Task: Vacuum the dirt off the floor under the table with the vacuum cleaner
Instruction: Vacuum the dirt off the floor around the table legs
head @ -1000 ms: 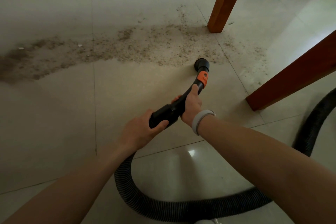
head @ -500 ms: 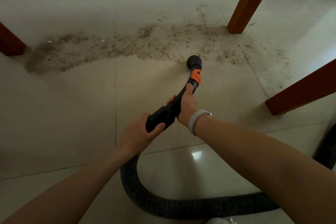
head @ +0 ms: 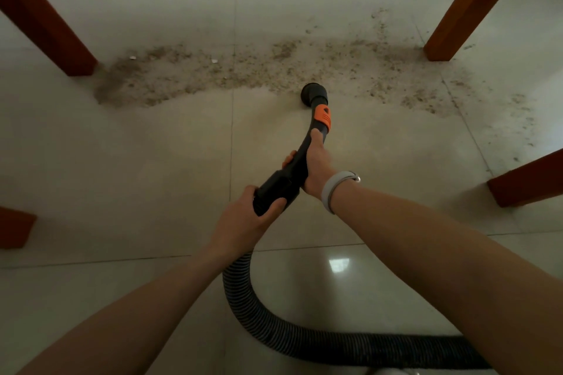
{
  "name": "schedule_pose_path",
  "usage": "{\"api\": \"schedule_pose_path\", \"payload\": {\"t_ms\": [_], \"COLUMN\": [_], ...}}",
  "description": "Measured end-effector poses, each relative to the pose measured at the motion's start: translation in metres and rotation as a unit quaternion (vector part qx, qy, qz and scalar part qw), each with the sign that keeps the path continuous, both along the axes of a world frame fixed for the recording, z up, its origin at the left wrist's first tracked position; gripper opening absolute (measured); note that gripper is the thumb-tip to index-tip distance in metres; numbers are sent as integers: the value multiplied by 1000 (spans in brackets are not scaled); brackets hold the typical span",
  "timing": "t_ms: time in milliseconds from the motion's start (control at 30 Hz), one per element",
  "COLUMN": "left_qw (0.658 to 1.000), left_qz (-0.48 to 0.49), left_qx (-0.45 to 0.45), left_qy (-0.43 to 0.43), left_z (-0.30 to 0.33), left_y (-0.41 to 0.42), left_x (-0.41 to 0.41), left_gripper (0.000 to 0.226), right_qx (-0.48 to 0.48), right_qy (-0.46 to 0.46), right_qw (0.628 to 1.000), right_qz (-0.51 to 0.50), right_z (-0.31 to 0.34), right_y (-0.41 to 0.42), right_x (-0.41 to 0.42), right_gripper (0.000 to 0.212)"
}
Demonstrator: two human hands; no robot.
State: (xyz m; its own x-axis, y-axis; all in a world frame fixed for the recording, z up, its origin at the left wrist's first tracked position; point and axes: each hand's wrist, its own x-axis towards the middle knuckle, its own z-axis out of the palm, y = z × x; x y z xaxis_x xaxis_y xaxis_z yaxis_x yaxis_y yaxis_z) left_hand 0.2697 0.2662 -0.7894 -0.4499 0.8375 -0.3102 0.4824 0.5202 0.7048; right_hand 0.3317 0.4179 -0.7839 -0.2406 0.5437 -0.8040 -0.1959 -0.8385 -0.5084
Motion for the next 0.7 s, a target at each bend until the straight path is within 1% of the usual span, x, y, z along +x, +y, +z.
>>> {"api": "schedule_pose_path", "payload": {"t_ms": [133,333,533,700], "left_qw": [999,995,989,991], "left_qz": [35,88,127,123], "left_qx": [1,12,26,20], "left_qy": [-14,-48,-71,-47], "left_z": [0,-4,-5,-4], "left_y": [-5,-14,-25,-41], "left_x": [-10,-27,-53,-84], "left_gripper": [38,31,30,28], "right_qx": [-4,12,23,13], "right_qy": [3,-3,-23,-13], "right_qw": [1000,996,992,991], "right_qz": [30,83,119,135], "right_z": [-1,-2,4,6], "right_y": [-1,-7,-16,-31], "right_x": [-21,-52,-88,-117], "right_gripper": [40,38,37,37]}}
